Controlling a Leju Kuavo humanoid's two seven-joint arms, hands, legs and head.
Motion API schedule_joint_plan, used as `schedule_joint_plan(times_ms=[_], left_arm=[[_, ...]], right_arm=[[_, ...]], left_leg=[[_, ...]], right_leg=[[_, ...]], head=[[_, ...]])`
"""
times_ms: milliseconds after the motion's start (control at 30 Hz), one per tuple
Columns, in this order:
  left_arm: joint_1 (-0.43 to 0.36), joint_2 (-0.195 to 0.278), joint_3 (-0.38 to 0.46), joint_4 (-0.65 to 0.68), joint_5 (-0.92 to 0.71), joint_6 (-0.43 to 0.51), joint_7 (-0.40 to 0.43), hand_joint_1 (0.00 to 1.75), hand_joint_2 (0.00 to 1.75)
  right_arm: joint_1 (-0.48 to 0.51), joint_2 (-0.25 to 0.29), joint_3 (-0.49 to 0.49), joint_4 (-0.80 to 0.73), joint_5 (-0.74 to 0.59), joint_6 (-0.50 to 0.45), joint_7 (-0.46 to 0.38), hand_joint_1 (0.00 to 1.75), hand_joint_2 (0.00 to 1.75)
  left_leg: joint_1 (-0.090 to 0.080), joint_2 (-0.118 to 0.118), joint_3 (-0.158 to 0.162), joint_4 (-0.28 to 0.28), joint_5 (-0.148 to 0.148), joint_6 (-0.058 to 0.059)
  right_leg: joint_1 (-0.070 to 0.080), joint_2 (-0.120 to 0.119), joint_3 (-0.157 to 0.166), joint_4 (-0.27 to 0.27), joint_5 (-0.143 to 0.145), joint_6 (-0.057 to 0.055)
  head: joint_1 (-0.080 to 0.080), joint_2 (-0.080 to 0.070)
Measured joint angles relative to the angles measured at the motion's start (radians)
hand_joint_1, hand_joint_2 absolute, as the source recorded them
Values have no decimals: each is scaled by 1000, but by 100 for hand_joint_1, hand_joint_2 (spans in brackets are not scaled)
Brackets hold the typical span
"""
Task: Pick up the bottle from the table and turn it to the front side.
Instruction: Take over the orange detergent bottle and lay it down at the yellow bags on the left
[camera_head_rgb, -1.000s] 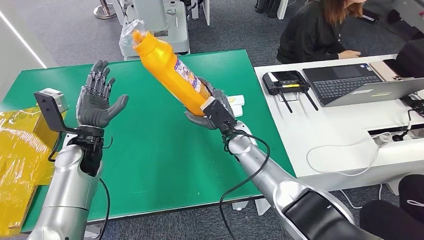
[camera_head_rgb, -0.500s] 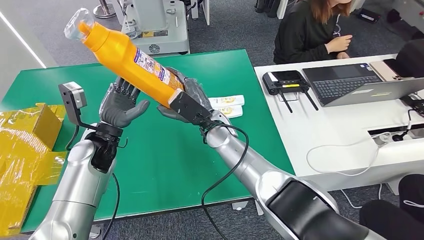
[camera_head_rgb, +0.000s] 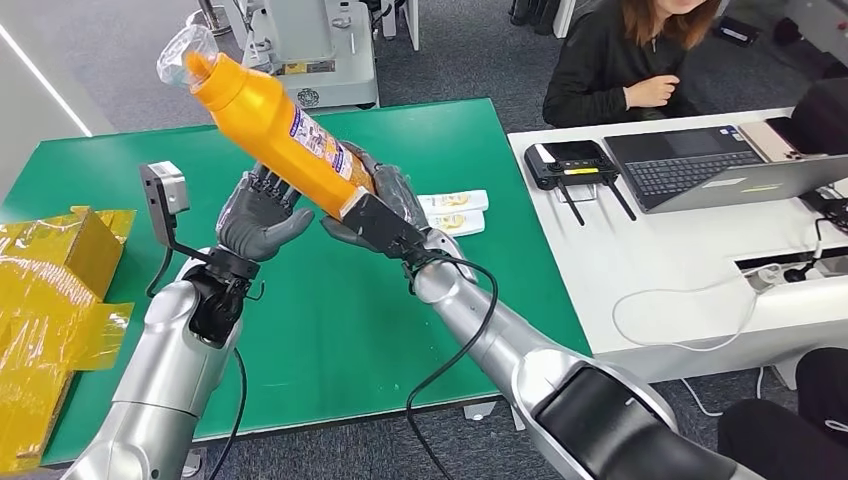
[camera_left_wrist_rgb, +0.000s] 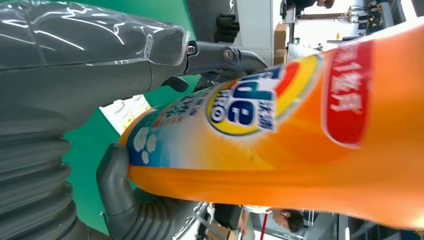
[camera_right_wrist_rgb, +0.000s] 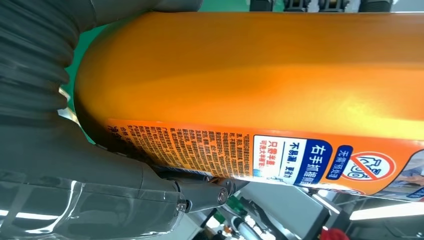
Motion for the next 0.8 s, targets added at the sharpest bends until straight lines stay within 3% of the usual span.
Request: schedule_joint_plan(times_ms=[500, 633, 800], left_arm=[[-17, 37, 0, 32, -203, 279, -184, 0, 175], [-17, 44, 0, 45, -209, 256, -198, 0, 175], [-17, 49, 8, 68, -155, 131, -166, 0, 175]], right_arm=[[100, 22, -22, 17, -6, 128, 11, 175, 175], [101, 33, -23, 22, -1, 132, 13, 175, 175], [101, 39, -23, 28, 12, 134, 16, 175, 175]], left_leg=[[0, 0, -1, -1, 0, 0], [0, -1, -1, -1, 0, 0], [0, -1, -1, 0, 0, 0]], right_leg=[[0, 0, 0, 0, 0, 0], [0, -1, 0, 0, 0, 0], [0, -1, 0, 0, 0, 0]], head=[[0, 0], [0, 0], [0, 0]])
